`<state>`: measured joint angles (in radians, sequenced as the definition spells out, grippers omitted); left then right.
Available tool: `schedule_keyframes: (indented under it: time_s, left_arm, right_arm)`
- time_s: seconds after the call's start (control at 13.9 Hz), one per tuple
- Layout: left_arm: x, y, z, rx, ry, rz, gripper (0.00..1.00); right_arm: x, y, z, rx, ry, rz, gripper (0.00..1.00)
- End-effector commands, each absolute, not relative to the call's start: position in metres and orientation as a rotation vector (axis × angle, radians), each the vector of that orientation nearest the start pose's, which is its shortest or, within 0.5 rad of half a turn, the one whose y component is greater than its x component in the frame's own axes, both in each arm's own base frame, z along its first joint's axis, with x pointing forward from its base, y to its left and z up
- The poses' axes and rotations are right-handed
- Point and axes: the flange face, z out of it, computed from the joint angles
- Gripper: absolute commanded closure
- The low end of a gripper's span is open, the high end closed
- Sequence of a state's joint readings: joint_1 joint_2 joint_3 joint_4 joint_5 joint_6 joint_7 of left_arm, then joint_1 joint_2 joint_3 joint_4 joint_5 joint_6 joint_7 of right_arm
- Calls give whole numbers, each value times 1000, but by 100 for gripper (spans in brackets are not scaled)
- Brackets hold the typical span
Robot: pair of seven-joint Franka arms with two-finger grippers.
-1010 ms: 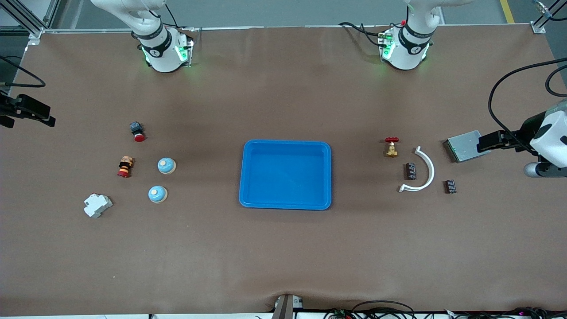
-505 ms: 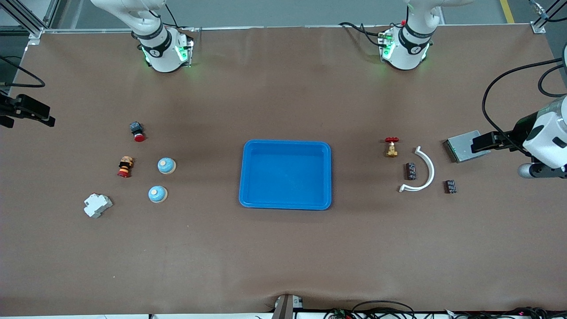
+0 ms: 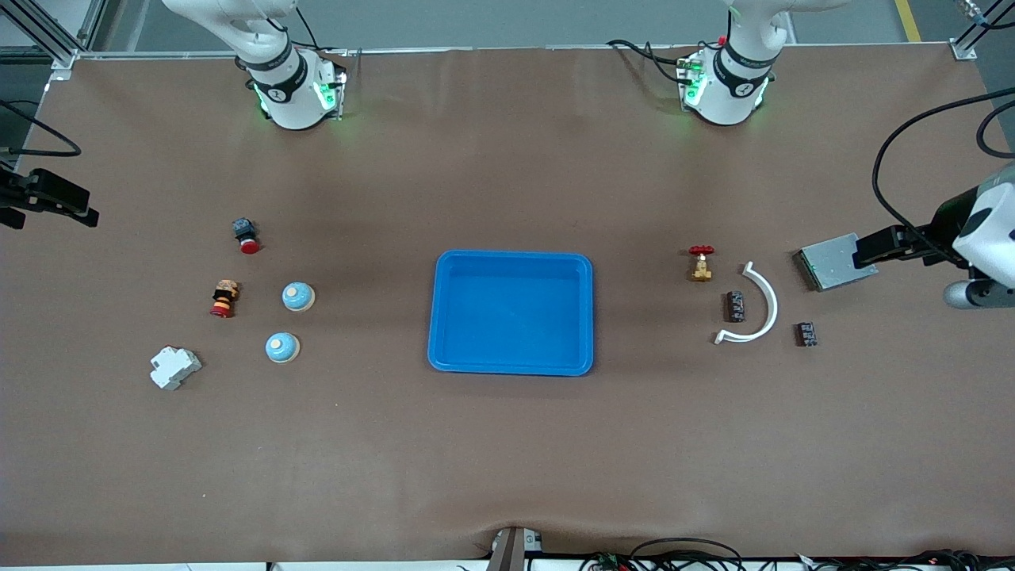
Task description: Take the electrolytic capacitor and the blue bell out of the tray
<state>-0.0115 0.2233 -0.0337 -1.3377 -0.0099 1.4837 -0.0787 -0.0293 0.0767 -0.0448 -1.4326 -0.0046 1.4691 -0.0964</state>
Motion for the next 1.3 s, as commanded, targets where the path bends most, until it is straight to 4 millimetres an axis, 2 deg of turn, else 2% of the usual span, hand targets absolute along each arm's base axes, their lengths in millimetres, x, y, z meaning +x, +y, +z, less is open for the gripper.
schedule_keyframes:
  time_s: [0.0,0.14,0.36,0.51,0.79,0.94,1.08,1.23]
  left_arm:
    - [593,-32,604,-3159,-20,133,0]
    - [582,-33,605,-3159,-16,99,0]
    - [553,-33,593,-3158,-14,12,0]
    - [541,-32,586,-3157,-18,-13,0]
    - [542,-33,586,-3159,-16,-22,0]
    - [551,-35,588,-3160,-11,-32,0]
    - [558,-47,586,-3160,19,-32,0]
    - [561,-48,588,-3160,21,-39,0]
  right_arm:
    - [562,-40,644,-3142,-34,48,0]
    - [562,-40,644,-3141,-36,51,0]
    - [562,-40,642,-3141,-34,58,0]
    - [562,-40,641,-3141,-34,60,0]
    - [562,-40,641,-3141,-34,63,0]
    - [562,-39,640,-3140,-39,67,0]
    - [562,-37,639,-3140,-43,70,0]
    - [562,-35,639,-3140,-48,72,0]
